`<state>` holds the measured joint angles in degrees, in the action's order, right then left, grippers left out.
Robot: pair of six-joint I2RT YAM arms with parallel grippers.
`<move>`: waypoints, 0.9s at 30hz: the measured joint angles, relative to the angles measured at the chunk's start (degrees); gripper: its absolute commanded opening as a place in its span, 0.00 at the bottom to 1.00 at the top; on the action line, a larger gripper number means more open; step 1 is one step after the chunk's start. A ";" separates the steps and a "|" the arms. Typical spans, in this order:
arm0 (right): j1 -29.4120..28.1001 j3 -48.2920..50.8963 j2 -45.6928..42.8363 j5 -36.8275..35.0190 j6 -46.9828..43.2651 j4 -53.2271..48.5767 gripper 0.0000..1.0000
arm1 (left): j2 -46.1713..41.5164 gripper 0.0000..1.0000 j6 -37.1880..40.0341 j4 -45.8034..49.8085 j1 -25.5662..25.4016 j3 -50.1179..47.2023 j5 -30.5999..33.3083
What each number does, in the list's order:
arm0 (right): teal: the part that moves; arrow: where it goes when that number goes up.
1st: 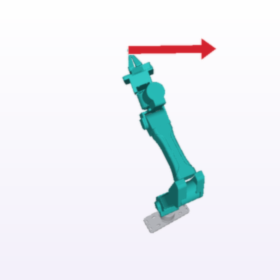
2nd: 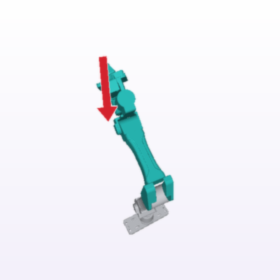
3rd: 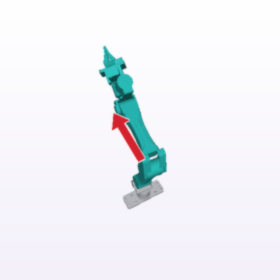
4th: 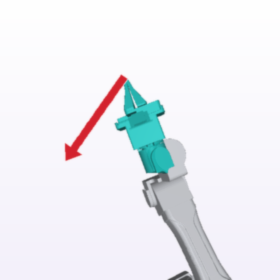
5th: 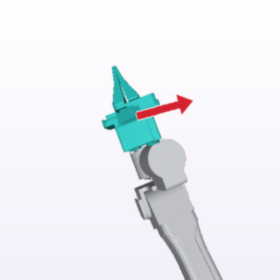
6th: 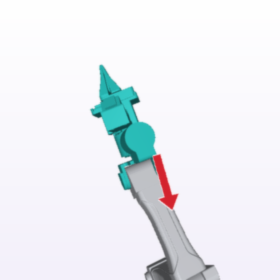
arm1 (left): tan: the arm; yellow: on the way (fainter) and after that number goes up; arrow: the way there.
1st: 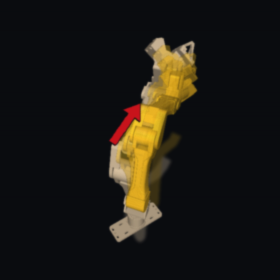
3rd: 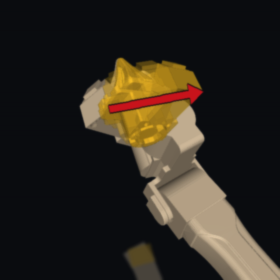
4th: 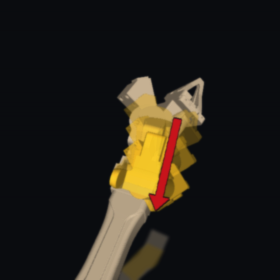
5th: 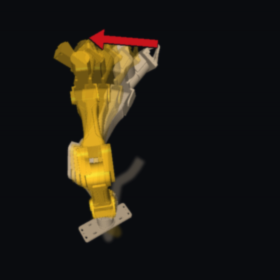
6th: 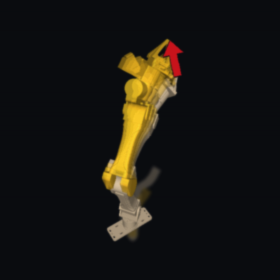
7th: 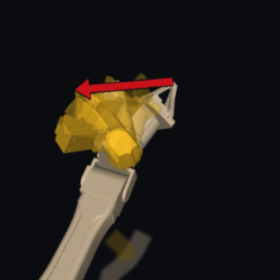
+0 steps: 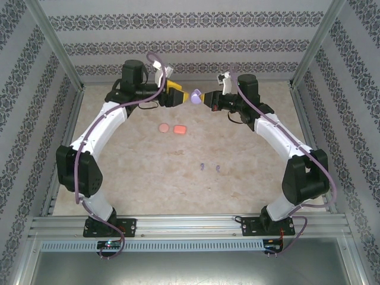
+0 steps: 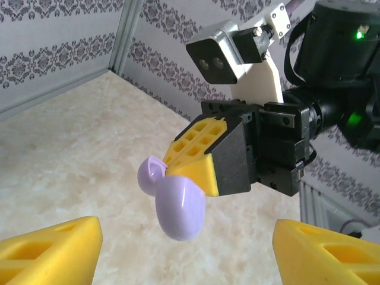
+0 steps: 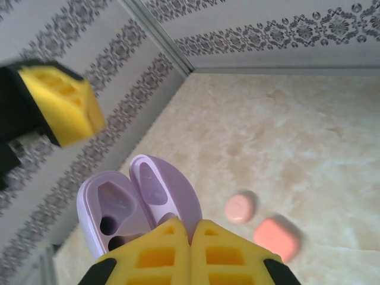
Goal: Insert the wireless bluetooth earbuds into the charging case
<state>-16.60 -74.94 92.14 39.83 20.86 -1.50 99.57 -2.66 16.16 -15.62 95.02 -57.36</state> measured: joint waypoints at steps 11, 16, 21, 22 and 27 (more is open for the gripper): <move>0.00 -4.55 5.16 -1.42 -14.75 -14.01 0.00 | 13.05 0.74 15.19 26.82 0.00 15.30 -2.10; 0.00 -5.88 5.66 -0.42 -16.81 -16.90 0.00 | 15.39 0.72 18.51 32.26 0.00 17.16 -3.06; -0.04 -6.51 6.19 1.20 -17.03 -17.64 0.00 | 15.91 0.70 19.91 34.75 -0.02 17.59 -5.57; -0.04 -6.71 6.36 1.42 -17.03 -17.66 0.00 | 16.02 0.70 20.11 34.95 -0.02 17.64 -5.97; -0.63 -7.26 7.02 1.88 -17.00 -17.84 0.00 | 16.44 0.69 20.70 36.13 -0.13 17.64 -7.54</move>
<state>-17.23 -82.19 99.15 41.71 3.86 -19.33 116.01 18.04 52.29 -15.75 112.66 -64.90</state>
